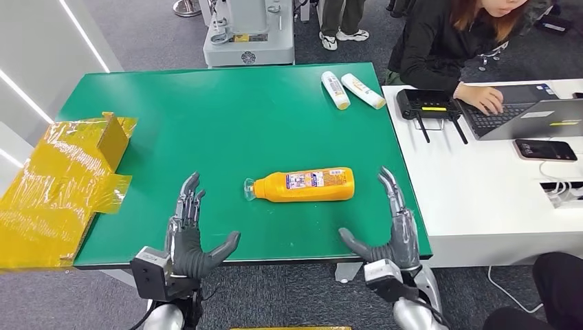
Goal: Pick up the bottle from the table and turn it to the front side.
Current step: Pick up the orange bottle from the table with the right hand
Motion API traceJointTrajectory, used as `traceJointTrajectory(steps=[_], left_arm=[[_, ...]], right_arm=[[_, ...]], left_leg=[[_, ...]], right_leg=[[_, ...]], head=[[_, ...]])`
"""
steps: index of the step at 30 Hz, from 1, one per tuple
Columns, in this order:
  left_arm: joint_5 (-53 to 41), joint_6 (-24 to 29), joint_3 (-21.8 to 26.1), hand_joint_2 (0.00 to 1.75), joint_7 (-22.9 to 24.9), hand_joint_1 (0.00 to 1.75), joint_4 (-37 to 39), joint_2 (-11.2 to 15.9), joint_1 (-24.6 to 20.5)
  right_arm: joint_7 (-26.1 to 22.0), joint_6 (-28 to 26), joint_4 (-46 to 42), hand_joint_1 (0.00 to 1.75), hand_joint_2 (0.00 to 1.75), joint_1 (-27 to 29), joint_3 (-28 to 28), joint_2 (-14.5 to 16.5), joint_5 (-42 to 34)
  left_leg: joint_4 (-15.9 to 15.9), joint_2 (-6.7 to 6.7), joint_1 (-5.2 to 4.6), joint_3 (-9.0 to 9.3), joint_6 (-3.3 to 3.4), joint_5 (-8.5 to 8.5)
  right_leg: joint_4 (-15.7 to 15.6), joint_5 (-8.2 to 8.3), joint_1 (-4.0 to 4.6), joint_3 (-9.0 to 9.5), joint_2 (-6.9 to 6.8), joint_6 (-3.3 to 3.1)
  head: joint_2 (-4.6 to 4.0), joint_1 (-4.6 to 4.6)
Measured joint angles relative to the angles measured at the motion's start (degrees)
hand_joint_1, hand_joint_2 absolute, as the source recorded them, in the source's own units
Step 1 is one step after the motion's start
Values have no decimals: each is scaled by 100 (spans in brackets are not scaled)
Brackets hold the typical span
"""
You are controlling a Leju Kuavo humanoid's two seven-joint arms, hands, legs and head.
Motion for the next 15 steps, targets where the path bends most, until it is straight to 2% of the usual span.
traceJointTrajectory(steps=[6, 11, 15], left_arm=[[51, -202, -57, 175, -70, 0, 297, -9, -319], [57, -260, -104, 175, -96, 0, 441, -5, -404], [146, -305, -156, 175, -169, 0, 594, 16, -544]], right_arm=[[362, 130, 1034, 0, 175, -1048, 132, -171, 472], [525, 241, 1603, 0, 175, -1530, 298, -208, 708], [744, 780, 2473, 0, 175, -2370, 597, -216, 768]], left_leg=[[0, 5, 1, 5, -2, 8], [-1, 0, 2, -2, 0, 9], [-1, 20, 0, -5, 1, 11]], right_leg=[[0, 4, 1, 0, 6, 0], [3, 3, 2, 0, 3, 0], [7, 9, 1, -10, 21, -4]], head=[[0, -2], [0, -2], [-1, -3]])
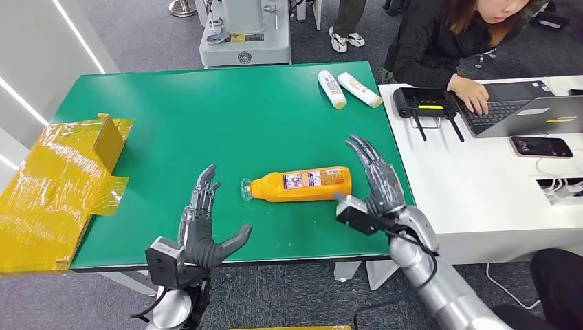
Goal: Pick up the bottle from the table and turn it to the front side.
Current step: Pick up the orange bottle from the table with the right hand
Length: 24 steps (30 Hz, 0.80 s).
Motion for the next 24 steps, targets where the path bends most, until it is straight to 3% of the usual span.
traceJointTrajectory(steps=[10, 24], left_arm=[[125, -43, -53, 175, -38, 0, 180, 85, -137], [115, -91, -89, 175, 155, 0, 177, 175, -176]], right_arm=[[714, 1915, 2078, 0, 175, -1886, 963, 334, 607], [1085, 2435, 3021, 0, 175, -2484, 1579, 562, 909]], left_leg=[[1, -18, 2, 4, 1, 11], [1, -24, 1, 1, 2, 10]], right_leg=[[2, 2, 2, 6, -17, 0], [1, 0, 1, 6, -20, 2]], head=[[0, -1], [0, 0]])
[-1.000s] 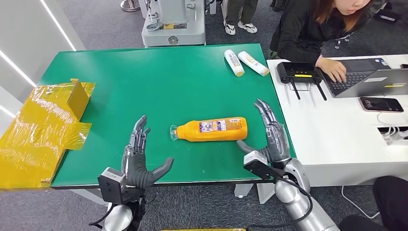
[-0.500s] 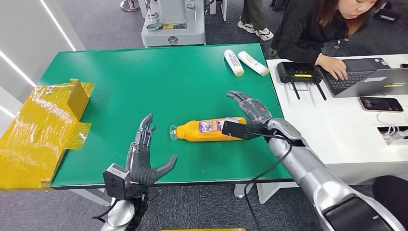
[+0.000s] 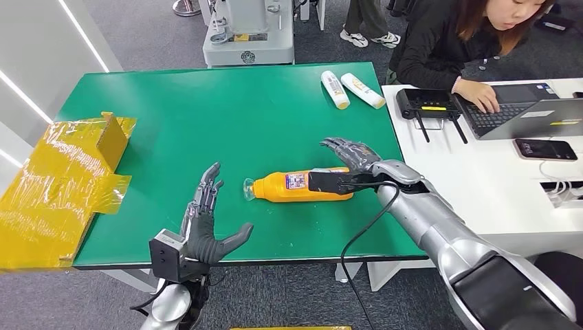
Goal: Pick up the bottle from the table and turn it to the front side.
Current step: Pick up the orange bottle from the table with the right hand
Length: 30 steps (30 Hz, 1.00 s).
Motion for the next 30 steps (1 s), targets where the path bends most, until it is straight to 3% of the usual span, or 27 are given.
traceJointTrajectory(steps=[9, 15, 22, 30], left_arm=[[-5, -11, -60, 175, 36, 0, -1, 35, -12], [39, 28, -90, 175, 18, 0, 2, 92, -18], [-248, 318, -119, 175, -139, 0, 7, 146, -36], [-641, 555, -185, 175, -193, 0, 24, 158, -95]], right_arm=[[168, 408, 284, 0, 175, -90, 194, -13, -8], [-35, 484, 456, 0, 175, -67, 295, -87, -46], [-623, -104, 473, 0, 175, 197, 381, -126, -115], [-720, -468, 453, 0, 175, 348, 526, -127, 131]], left_leg=[[1, 0, 0, 3, 0, 0], [1, 2, 0, 3, 0, 0], [1, 1, 1, 4, 0, 0], [1, 3, 0, 4, 0, 0]], right_leg=[[0, 0, 0, 0, 0, 0], [0, 0, 0, -1, 2, 0], [0, 0, 1, -1, 2, 0], [0, 0, 0, 0, 3, 0]], head=[[-1, -1], [-1, -1], [0, -1], [1, -2]])
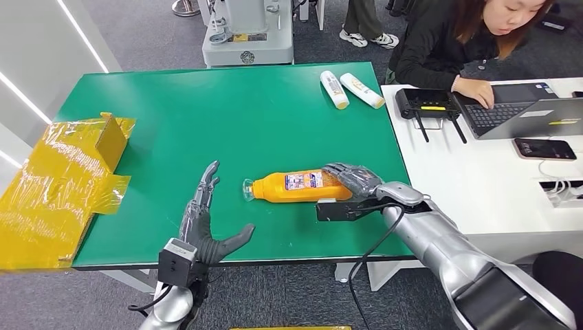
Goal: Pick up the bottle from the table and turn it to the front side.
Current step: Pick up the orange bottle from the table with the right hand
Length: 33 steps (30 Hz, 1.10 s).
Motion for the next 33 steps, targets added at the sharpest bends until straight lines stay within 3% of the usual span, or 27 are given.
traceJointTrajectory(steps=[6, 13, 17, 22, 27, 33], left_arm=[[-136, 59, 0, 175, -31, 0, 74, 40, -10], [14, -71, -2, 175, -155, 0, 305, 53, -121], [80, -110, -2, 175, -190, 0, 446, 52, -218], [125, -133, -2, 175, -191, 0, 601, 69, -282], [138, -115, -2, 175, -183, 0, 736, 112, -287], [210, -132, -2, 175, -115, 0, 797, 171, -234]], right_arm=[[196, -192, -10, 0, 175, 1, 209, 0, 248], [492, 0, 39, 3, 175, -120, 406, 128, 378], [673, 192, 124, 175, 175, -194, 527, 273, 403], [693, 175, 215, 152, 175, -169, 624, 407, 357], [541, 20, 231, 174, 175, -100, 674, 409, 353], [369, -205, 213, 175, 175, -2, 683, 338, 352]], left_leg=[[0, -1, 0, 0, 0, 0], [0, 1, 0, 1, 0, 0], [-1, 1, 1, 2, 0, 0], [-1, 0, 1, 4, 0, 0], [-1, 4, 0, 4, 0, 0], [0, 4, 0, 10, 0, 0]], right_leg=[[0, 0, 0, 0, -1, 0], [0, 0, 0, 1, 1, 0], [0, 0, 0, 1, 1, 0], [0, 0, 1, 1, 1, 0], [0, 0, 1, 1, 3, 0], [0, 0, 0, 6, 3, 0]], head=[[0, 1], [-1, 1], [0, 0], [0, 0], [0, 1], [-2, 0]])
